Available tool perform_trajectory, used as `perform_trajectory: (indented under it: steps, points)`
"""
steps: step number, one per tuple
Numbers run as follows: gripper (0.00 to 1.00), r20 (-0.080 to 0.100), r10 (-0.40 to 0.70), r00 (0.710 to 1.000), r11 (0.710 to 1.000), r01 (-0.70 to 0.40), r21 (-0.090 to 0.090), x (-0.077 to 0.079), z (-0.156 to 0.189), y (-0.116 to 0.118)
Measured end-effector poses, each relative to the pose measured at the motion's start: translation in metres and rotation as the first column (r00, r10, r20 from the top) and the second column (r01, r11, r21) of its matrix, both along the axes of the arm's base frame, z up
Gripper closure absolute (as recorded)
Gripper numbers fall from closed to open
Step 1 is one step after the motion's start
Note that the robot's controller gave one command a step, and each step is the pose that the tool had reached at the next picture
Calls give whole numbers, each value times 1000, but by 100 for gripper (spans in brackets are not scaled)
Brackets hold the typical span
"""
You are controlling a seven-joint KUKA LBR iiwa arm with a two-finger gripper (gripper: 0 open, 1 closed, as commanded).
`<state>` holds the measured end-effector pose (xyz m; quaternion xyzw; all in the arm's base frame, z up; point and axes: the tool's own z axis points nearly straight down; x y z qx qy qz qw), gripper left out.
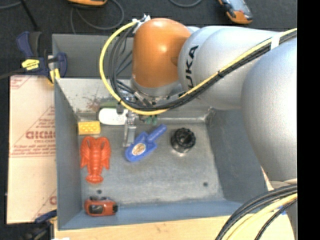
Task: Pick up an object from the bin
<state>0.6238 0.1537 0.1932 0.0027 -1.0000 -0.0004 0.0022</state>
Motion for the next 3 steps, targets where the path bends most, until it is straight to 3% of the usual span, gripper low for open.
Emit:
perform_trajectory:
  steps: [2,3]
  points:
    - [0,9,59,998,998,-59,-1,1,-1,-2]
    - [0,8,270,963,963,-270,-1,1,-15,-60]
